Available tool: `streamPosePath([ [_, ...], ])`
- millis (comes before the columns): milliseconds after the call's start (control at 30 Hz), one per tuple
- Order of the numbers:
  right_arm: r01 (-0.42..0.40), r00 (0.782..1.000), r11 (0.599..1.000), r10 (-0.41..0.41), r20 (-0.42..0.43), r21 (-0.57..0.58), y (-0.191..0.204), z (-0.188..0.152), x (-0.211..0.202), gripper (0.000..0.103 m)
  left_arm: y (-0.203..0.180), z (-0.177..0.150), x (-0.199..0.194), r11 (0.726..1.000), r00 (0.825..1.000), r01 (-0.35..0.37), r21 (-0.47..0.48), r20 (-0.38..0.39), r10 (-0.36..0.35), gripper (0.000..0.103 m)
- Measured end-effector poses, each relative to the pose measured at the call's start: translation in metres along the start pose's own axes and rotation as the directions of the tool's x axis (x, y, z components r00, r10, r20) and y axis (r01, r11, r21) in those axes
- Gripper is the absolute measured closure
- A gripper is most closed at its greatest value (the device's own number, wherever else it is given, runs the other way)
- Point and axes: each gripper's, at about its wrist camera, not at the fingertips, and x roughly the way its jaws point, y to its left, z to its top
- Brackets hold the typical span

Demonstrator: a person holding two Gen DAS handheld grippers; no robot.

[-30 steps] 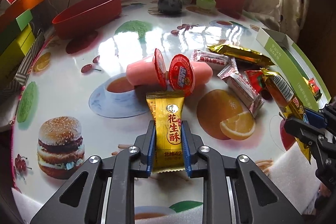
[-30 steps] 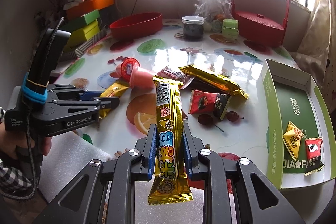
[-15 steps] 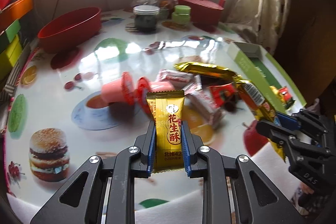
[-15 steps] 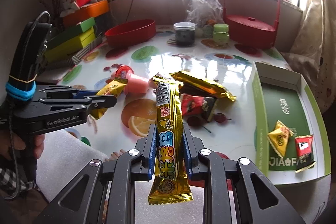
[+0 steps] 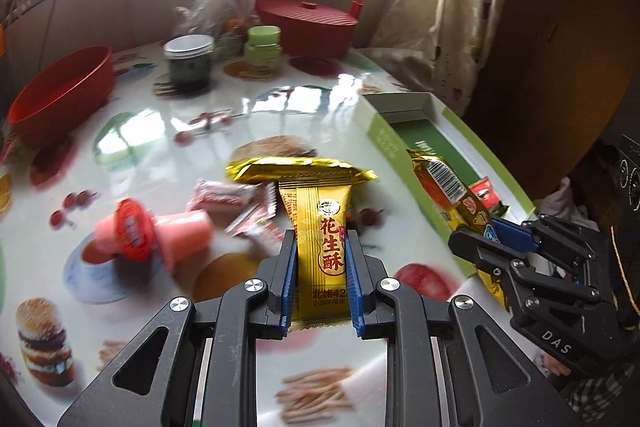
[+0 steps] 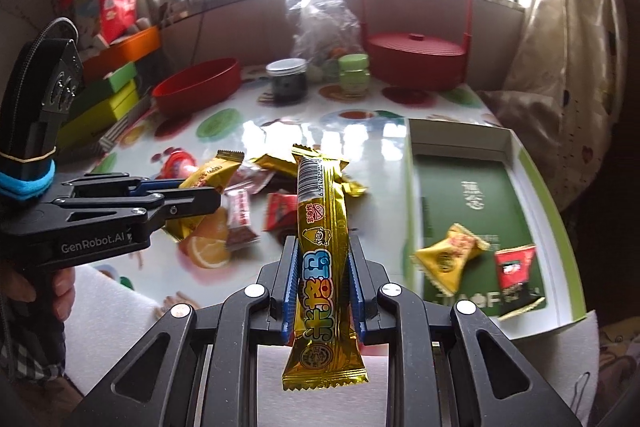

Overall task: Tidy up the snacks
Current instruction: 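Lift both held snacks and carry them toward the green box, then lower the yellow bar with the right gripper while the left gripper lowers the peanut candy into the box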

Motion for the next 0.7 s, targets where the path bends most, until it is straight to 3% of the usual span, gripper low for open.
streamPosePath([
  [700, 0.155, 0.988, 0.98, -0.152, -0.034, 0.127, -0.067, -0.003, -0.003, 0.082, -0.066, 0.045, 0.045, 0.982, 0.983, 0.179, 0.052, -0.045, -0.177, 0.08],
])
